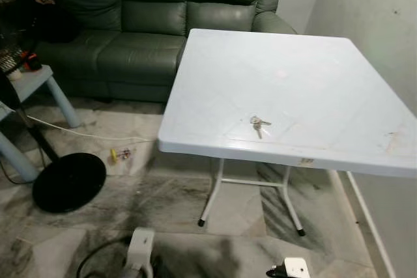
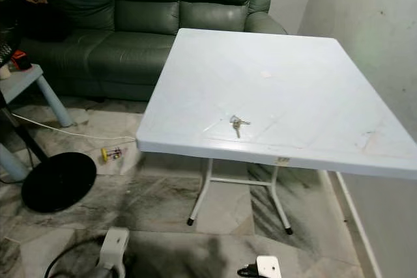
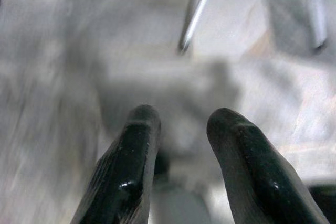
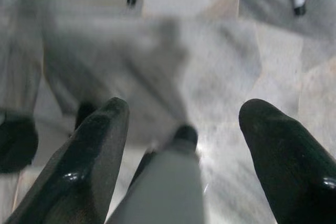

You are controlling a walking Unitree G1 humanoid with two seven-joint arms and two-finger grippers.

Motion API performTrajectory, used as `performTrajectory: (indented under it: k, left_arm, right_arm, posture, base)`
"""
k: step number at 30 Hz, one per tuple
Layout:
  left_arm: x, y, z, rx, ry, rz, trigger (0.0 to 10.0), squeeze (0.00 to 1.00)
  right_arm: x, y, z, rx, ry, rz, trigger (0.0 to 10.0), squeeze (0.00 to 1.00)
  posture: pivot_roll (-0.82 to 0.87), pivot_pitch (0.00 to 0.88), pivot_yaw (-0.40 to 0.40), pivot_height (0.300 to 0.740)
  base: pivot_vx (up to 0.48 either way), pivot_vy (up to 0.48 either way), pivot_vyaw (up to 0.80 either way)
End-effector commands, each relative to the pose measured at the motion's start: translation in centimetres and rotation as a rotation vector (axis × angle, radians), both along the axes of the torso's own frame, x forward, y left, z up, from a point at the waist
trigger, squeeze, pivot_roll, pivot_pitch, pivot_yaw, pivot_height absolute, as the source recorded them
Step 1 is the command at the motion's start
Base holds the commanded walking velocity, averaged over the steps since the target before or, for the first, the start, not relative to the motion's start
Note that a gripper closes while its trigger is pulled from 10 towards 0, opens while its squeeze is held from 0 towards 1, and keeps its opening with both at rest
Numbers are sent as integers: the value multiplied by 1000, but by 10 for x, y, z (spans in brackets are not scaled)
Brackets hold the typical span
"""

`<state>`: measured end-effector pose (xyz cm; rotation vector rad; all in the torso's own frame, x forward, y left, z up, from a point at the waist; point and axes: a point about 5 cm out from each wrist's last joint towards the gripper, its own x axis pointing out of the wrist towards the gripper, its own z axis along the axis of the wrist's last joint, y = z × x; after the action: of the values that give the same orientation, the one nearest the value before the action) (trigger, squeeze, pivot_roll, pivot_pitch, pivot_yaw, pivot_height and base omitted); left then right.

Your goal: Hang keys on a hook

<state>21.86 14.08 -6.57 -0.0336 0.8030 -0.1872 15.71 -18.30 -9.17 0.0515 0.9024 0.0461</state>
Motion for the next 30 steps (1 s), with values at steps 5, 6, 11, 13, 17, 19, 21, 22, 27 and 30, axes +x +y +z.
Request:
performTrajectory:
  k: [5,6,11,13,17,19,21,22,27,30]
  left_arm:
    - [49,-16,39,-128,-224,66,10000,0]
    - [52,-16,41,-134,-236,70,10000,0]
    - [94,-13,84,-192,-425,140,10000,0]
    - [105,-14,98,-221,-478,163,10000,0]
    - [122,-15,125,-243,-593,173,10000,0]
    - [126,-14,134,-255,-639,170,10000,0]
    - [128,-13,142,-253,-698,167,10000,0]
    - [129,-11,146,-248,-728,169,10000,0]
    - [125,-8,155,-249,-814,167,10000,0]
    - [120,-7,163,-256,-874,182,10000,0]
  right_arm:
    - [40,-14,25,7,-209,-47,10000,0]
    - [43,-14,27,8,-222,-48,10000,0]
    - [83,-20,61,43,-466,-99,10000,0]
    - [93,-23,72,52,-538,-119,10000,0]
    - [110,-25,94,64,-674,-136,10000,0]
    - [114,-25,102,70,-723,-131,10000,0]
    - [117,-25,110,75,-769,-127,10000,0]
    - [118,-25,113,77,-788,-124,10000,0]
    - [119,-26,127,77,-862,-110,10000,0]
    - [123,-22,144,93,-935,-86,10000,0]
  posture:
    - [112,0,-26,740]
    - [112,0,-26,740]
    - [105,0,-17,740]
    - [106,0,-18,740]
    - [101,0,-13,740]
    - [101,0,-11,740]
    - [99,0,-9,740]
    - [99,0,-9,740]
    - [102,0,-11,740]
    - [106,0,-17,740]
  base:
    - [0,0,0]
    - [0,0,0]
    - [0,0,0]
    - [0,0,0]
    - [0,0,0]
    - [0,0,0]
    - [0,0,0]
    - [0,0,0]
    - [0,0,0]
    - [0,0,0]
